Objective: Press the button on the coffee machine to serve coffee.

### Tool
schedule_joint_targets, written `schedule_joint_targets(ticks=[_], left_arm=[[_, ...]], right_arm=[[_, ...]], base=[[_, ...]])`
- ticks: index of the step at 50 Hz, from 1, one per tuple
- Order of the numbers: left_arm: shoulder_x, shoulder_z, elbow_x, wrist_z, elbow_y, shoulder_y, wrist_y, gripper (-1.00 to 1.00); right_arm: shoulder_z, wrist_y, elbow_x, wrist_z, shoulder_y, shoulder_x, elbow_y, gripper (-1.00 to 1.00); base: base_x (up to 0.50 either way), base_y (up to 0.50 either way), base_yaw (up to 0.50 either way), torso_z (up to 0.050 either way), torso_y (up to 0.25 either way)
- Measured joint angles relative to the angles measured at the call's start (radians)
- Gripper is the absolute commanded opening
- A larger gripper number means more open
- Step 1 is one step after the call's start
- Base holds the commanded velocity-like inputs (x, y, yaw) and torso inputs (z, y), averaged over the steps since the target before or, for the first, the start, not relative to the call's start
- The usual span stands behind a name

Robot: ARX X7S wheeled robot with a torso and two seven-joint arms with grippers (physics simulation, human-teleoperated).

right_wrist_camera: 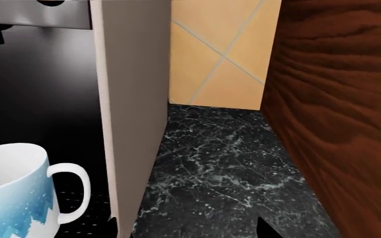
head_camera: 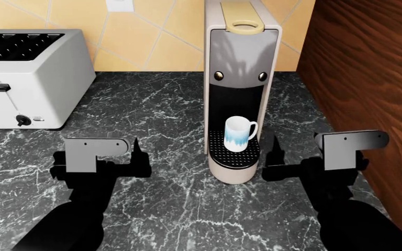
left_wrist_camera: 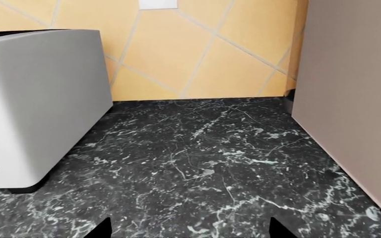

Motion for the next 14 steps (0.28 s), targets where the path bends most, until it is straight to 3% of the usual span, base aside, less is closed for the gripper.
schedule_joint_targets(ticks=[14], left_arm=[[-0.001,0.003,0.004,-0.001,-0.021,0.003,0.018,1.0]], right_arm=[[0.02,-0.016,-0.001,0.008,-0.022,0.006,0.023,1.0]], base=[[0.0,0.0,0.0,0.0,0.0]])
